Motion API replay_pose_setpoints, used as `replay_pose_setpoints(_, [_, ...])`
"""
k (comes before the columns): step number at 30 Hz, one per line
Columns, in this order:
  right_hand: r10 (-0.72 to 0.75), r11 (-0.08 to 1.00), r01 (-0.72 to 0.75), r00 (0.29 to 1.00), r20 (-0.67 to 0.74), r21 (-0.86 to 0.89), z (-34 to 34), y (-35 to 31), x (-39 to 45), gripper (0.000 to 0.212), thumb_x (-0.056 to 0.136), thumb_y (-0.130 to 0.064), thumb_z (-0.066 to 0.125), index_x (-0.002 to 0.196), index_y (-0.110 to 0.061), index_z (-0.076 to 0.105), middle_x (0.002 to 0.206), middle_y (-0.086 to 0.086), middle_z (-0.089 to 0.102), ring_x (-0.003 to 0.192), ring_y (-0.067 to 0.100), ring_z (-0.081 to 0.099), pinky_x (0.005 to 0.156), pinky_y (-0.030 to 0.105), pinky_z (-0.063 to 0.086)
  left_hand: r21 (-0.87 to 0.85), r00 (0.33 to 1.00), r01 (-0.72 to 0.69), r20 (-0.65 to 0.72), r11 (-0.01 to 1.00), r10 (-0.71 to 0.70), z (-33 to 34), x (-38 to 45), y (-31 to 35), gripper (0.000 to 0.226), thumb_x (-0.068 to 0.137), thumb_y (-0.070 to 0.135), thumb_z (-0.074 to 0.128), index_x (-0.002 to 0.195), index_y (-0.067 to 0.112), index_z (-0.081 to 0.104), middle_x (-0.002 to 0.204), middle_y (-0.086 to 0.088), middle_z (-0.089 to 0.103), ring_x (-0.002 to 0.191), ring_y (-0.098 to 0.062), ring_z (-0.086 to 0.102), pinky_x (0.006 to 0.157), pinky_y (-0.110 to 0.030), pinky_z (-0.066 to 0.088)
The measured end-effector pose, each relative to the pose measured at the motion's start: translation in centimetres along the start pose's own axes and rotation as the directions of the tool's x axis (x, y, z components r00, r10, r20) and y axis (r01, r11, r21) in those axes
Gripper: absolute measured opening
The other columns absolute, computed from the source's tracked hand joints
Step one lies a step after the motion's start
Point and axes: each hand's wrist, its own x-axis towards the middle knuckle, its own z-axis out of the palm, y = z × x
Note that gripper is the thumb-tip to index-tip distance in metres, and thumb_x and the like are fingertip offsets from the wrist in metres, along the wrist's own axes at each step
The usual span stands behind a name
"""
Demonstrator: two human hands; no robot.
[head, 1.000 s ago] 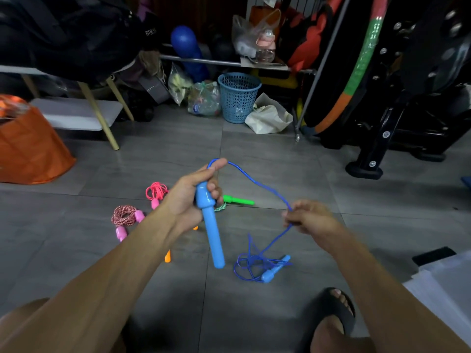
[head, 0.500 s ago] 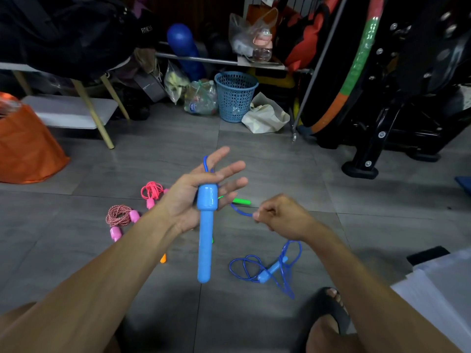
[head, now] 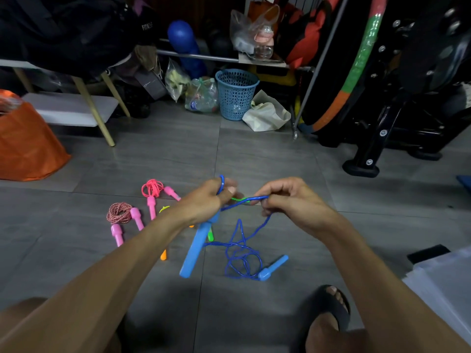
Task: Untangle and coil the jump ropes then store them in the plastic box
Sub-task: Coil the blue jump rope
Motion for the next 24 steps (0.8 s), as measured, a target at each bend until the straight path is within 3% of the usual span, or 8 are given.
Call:
replay_pose_setpoints(4, [-0.111, 0.994, 0.111, 0.978, -0.178, -0.011, 0.1, -0.6, 0.5, 0.022, 0.084, 0.004, 0.061, 0.089, -0.014, 0.073, 0.059, 0.003, 0.054, 0.054, 0.012, 0.044, 0.054, 0.02, 0.042, -0.13, 0.971, 0.067, 0.237, 0.989, -0.035, 1.4, -1.4, 1.3, 0.047, 0.101, 0.035, 0.03, 0.085, 0.004, 0.061, 0.079, -0.014, 0.071, 0.059, -0.022, 0.067, 0.067, -0.033, 0.055])
replay_pose_setpoints(6, [-0.109, 0.994, 0.112, 0.966, -0.236, 0.002, -0.1, -0.4, 0.8, 0.018, 0.083, 0.001, 0.065, 0.091, -0.014, 0.072, 0.063, 0.004, 0.056, 0.054, 0.01, 0.047, 0.056, 0.016, 0.043, -0.125, 0.96, 0.046, 0.28, 0.991, -0.009, 1.1, -1.9, 1.7, 0.053, 0.096, 0.044, 0.034, 0.079, 0.003, 0.063, 0.072, -0.015, 0.07, 0.05, -0.02, 0.062, 0.055, -0.026, 0.051])
replay_pose_setpoints(9, [-0.045, 0.999, 0.045, 0.969, -0.242, -0.006, -0.1, 1.0, 1.6, 0.01, 0.082, -0.003, 0.068, 0.086, -0.013, 0.068, 0.062, 0.001, 0.055, 0.054, 0.007, 0.048, 0.058, 0.016, 0.042, -0.259, 0.958, 0.047, 0.286, 0.965, 0.03, 0.6, -2.4, 2.2, 0.037, 0.082, 0.039, 0.052, 0.067, 0.007, 0.061, 0.054, -0.007, 0.062, 0.041, -0.016, 0.05, 0.046, -0.021, 0.044])
replay_pose_setpoints(12, [0.038, 0.981, -0.065, 0.988, -0.148, -0.185, -0.5, 4.1, 2.4, 0.011, 0.081, -0.004, 0.07, 0.081, -0.014, 0.067, 0.058, -0.001, 0.047, 0.057, 0.01, 0.04, 0.06, 0.023, 0.036, -0.634, 0.987, 0.053, 0.148, 0.771, 0.054, -0.2, -2.1, 2.5, 0.034, 0.081, 0.036, 0.051, 0.06, 0.013, 0.064, 0.046, -0.003, 0.051, 0.034, -0.011, 0.041, 0.044, -0.02, 0.043])
replay_pose_setpoints(14, [0.057, 0.847, -0.119, 0.989, -0.135, -0.517, -1.3, 6.2, 2.7, 0.012, 0.081, -0.008, 0.067, 0.074, -0.018, 0.066, 0.06, -0.002, 0.049, 0.06, 0.013, 0.044, 0.06, 0.024, 0.037, -0.805, 0.998, -0.001, 0.038, 0.593, 0.055, -1.4, -1.8, 2.5, 0.037, 0.083, 0.038, 0.048, 0.061, 0.015, 0.067, 0.046, 0.001, 0.047, 0.035, -0.009, 0.039, 0.045, -0.02, 0.042])
replay_pose_setpoints(16, [0.103, 0.72, -0.195, 0.979, -0.175, -0.666, -2.3, 7.4, 2.5, 0.019, 0.081, -0.012, 0.065, 0.065, -0.022, 0.06, 0.057, -0.007, 0.048, 0.061, 0.012, 0.046, 0.054, 0.017, 0.035, -0.887, 0.999, -0.048, -0.034, 0.46, 0.04, -2.5, -1.7, 2.6, 0.039, 0.085, 0.038, 0.047, 0.064, 0.014, 0.07, 0.047, 0.003, 0.045, 0.035, -0.008, 0.038, 0.045, -0.019, 0.042])
replay_pose_setpoints(21, [0.168, 0.789, -0.357, 0.908, -0.384, -0.5, -3.5, 8.6, 2.3, 0.023, 0.081, -0.006, 0.063, 0.066, -0.023, 0.059, 0.057, -0.009, 0.052, 0.058, 0.008, 0.05, 0.057, 0.019, 0.038, -0.888, 1.0, -0.013, -0.011, 0.46, 0.007, -2.3, -2.1, 2.1, 0.037, 0.085, 0.037, 0.047, 0.09, 0.011, 0.073, 0.049, 0.005, 0.046, 0.037, -0.006, 0.039, 0.045, -0.018, 0.042])
replay_pose_setpoints(24, [0.214, 0.953, -0.26, 0.94, -0.265, -0.156, -2.4, 6.7, 2.0, 0.018, 0.089, -0.001, 0.057, 0.077, -0.015, 0.058, 0.068, 0.002, 0.066, 0.058, 0.006, 0.06, 0.057, 0.015, 0.043, -0.903, 0.999, -0.024, -0.031, 0.429, -0.01, -2.6, -2.1, 1.7, 0.038, 0.084, 0.026, 0.049, 0.119, 0.014, 0.06, 0.057, 0.007, 0.052, 0.041, -0.004, 0.042, 0.049, -0.018, 0.045])
